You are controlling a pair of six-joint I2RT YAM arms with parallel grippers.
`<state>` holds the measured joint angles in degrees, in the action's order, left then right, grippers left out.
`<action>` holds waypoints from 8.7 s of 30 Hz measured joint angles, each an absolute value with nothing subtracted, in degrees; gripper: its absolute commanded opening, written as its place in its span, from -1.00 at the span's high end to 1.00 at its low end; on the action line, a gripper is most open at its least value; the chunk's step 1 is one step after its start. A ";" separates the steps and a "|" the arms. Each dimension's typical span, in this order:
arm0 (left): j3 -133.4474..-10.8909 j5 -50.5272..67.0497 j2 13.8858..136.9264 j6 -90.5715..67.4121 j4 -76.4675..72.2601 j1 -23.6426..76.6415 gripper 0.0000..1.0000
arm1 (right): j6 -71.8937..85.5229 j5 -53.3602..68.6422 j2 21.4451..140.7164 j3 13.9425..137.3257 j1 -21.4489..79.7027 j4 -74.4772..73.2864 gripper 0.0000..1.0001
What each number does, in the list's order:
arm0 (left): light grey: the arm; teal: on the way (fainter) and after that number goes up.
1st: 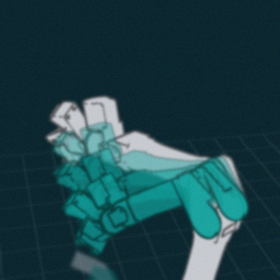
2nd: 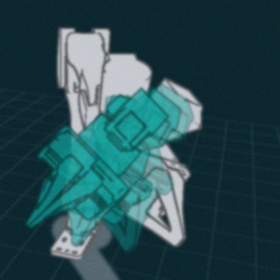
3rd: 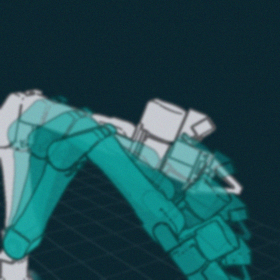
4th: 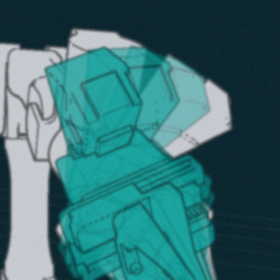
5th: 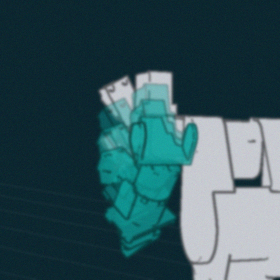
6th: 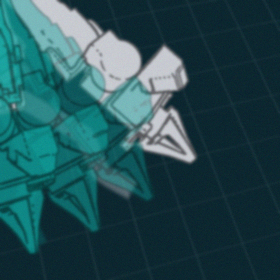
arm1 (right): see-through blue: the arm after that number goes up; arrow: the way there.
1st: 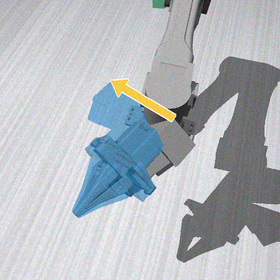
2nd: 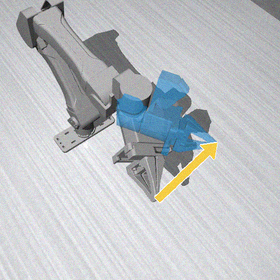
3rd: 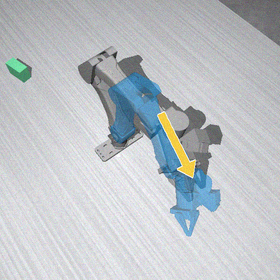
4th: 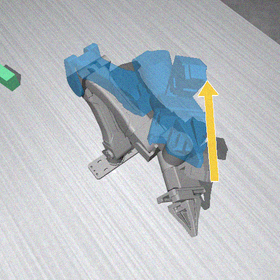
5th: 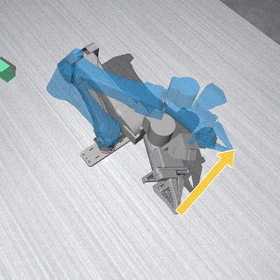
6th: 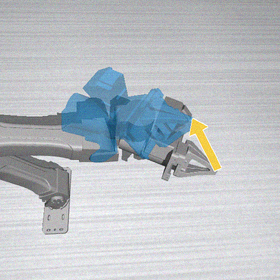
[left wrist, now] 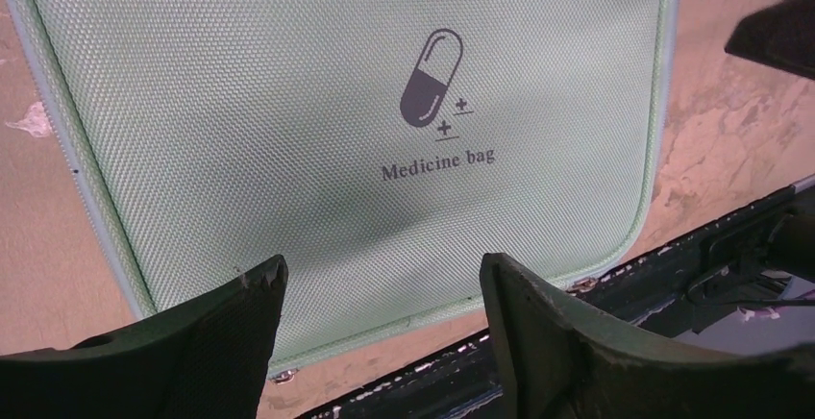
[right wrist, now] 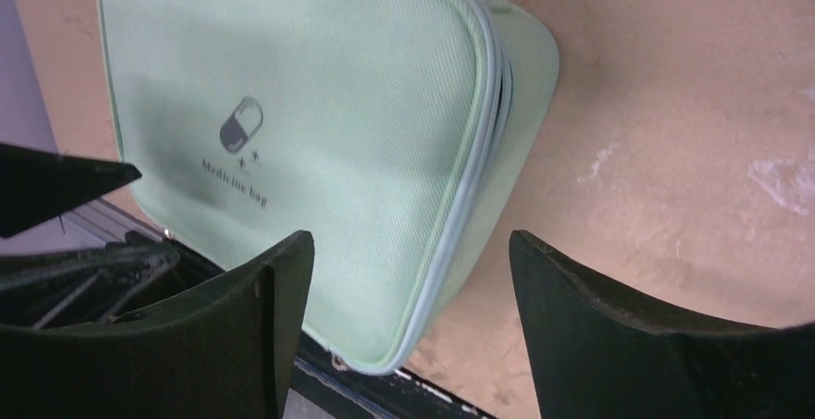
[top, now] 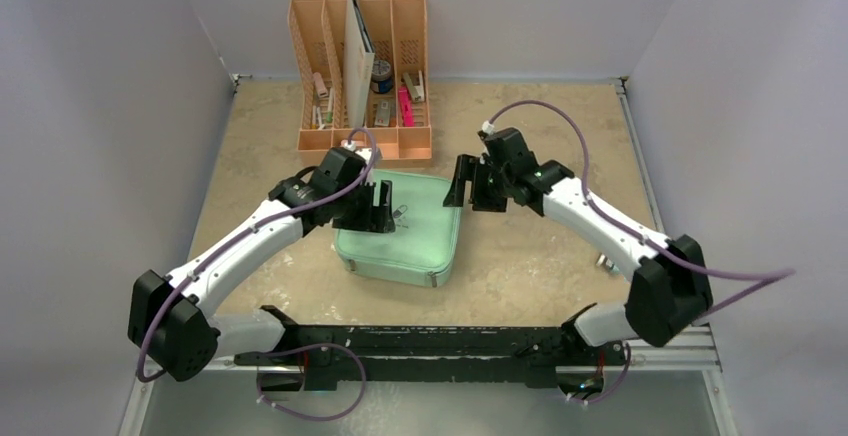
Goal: Organize the medicine kit
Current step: Adjust the medicine box at the center of the board, then zip the medicine box at the center of the board.
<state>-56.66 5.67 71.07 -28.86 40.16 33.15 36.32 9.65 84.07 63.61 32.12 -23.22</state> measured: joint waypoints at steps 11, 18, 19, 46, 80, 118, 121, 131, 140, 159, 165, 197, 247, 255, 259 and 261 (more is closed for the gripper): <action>-57.21 12.64 69.82 -28.93 42.52 33.12 -0.40 | 41.58 1.98 67.18 52.36 46.89 -28.60 0.05; -56.88 13.15 69.78 -28.95 41.85 33.12 -0.37 | 48.45 -5.26 65.23 49.60 60.73 -27.62 0.06; -56.34 13.13 69.71 -28.97 41.08 33.12 -0.37 | 48.95 -6.11 65.91 49.52 62.33 -27.24 0.06; -49.98 11.99 68.90 -29.52 36.82 33.12 -0.30 | 52.14 -18.26 80.75 49.17 70.98 -19.44 0.59; -49.28 9.32 68.31 -28.91 37.67 33.19 -0.33 | 41.95 -24.60 69.91 41.50 70.85 -22.09 1.00; -40.88 -1.17 50.92 -74.76 44.64 33.12 -0.05 | 41.21 -12.12 85.36 50.11 74.19 -2.83 1.00; -39.46 -1.23 50.81 -76.23 43.24 33.12 0.02 | 41.43 -12.10 85.91 50.11 74.22 -2.72 1.00; -33.28 -0.12 52.18 -80.62 37.60 33.10 0.32 | 41.56 -11.79 86.85 50.33 74.22 -2.83 1.00; -32.88 -1.48 52.64 -83.46 38.87 33.12 1.00 | 40.69 -13.10 86.35 50.57 74.24 -6.52 1.00; -33.17 -0.71 53.34 -84.95 38.83 33.12 1.00 | 29.41 -9.10 79.50 44.64 64.12 -6.33 1.00; -33.23 -1.04 53.08 -84.90 39.55 33.12 1.00 | 26.22 -6.37 79.48 44.64 58.63 -6.33 1.00; -35.62 6.52 52.14 -58.94 35.92 33.12 1.00 | 38.00 -12.51 62.15 42.68 50.70 -30.96 1.00; -54.17 19.20 59.33 -35.33 48.56 21.32 -0.47 | 30.89 13.10 65.23 37.43 60.29 -12.62 1.00; -59.99 9.72 53.04 -42.61 57.12 21.32 -0.51 | 29.21 12.51 73.95 44.51 64.27 -9.91 1.00; -62.28 4.67 50.98 -49.21 62.78 21.26 -0.47 | 28.67 10.94 77.43 47.11 66.39 -8.93 1.00; -62.26 3.70 49.52 -52.95 64.42 21.23 -0.46 | 28.69 10.09 78.78 48.12 66.98 -8.56 1.00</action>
<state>-62.26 3.70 49.52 -52.95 64.42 21.23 28.69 10.09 78.78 48.12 66.98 -8.56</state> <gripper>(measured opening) 0.740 0.009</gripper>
